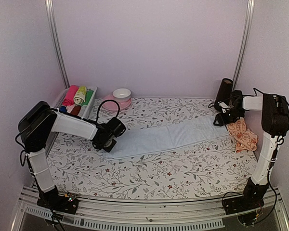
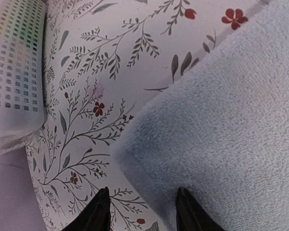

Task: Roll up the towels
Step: Smooth out the towel at the center of the board.

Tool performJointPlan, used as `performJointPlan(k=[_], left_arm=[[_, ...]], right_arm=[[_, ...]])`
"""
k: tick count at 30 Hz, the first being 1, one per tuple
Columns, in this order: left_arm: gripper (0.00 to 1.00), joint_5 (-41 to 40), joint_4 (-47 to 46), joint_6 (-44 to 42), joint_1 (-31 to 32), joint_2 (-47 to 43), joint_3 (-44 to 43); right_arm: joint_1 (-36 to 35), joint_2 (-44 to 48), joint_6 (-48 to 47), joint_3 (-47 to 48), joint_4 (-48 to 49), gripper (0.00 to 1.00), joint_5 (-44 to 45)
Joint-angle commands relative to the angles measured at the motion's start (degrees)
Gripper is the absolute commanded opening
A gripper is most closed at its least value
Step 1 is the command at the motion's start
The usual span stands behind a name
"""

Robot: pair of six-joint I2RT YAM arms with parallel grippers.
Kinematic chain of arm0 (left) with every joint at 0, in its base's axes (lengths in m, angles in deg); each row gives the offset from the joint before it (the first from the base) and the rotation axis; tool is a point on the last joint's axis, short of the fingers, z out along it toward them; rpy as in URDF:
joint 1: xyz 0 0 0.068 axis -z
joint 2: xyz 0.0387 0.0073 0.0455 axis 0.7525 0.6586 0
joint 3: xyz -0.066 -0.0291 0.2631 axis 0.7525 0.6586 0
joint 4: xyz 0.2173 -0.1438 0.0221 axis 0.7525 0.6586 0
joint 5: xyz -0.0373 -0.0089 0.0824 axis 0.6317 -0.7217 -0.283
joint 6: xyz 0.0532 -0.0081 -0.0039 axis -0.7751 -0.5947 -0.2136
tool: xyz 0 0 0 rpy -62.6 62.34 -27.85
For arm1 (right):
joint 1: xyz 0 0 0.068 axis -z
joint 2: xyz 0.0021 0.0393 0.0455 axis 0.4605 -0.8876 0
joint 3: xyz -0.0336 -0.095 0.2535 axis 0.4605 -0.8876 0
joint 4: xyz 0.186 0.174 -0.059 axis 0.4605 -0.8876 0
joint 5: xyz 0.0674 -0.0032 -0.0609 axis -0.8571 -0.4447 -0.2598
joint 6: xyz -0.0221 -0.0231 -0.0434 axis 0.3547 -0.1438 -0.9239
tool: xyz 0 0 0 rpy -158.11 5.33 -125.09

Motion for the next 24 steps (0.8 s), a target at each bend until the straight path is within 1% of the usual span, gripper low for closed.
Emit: performJointPlan(k=[1,4,9,17,18,22,24], left_arm=[[0.47,-2.82,3.35,2.6,-0.59,2.22,-1.9],[0.46,-3.35,6.17,4.91,-0.5,2.1,-1.46],[0.46,-3.21,8.53,7.37,-0.07,0.11,0.81],[0.48,-3.9,9.46,7.62,0.51,-1.04,0.81],[0.5,-4.0,9.56,7.65,0.54,-1.04,0.63],[0.67,-5.08,10.27,8.04,1.15,-1.5,-0.19],[0.71,-5.42,10.46,8.24,1.46,-2.14,-0.67]], right_arm=[[0.56,1.27,1.74,0.94,2.12,0.63,3.06],[0.84,0.98,2.41,0.8,3.07,0.63,5.09],[1.07,0.85,2.83,0.85,3.77,0.64,5.87],[1.13,-0.54,2.93,0.82,3.79,0.63,6.05],[1.15,-0.71,2.86,0.79,3.61,0.63,5.69],[1.28,-1.91,2.41,1.05,2.48,0.62,4.91],[1.49,-2.58,2.4,1.18,1.87,0.6,4.22]])
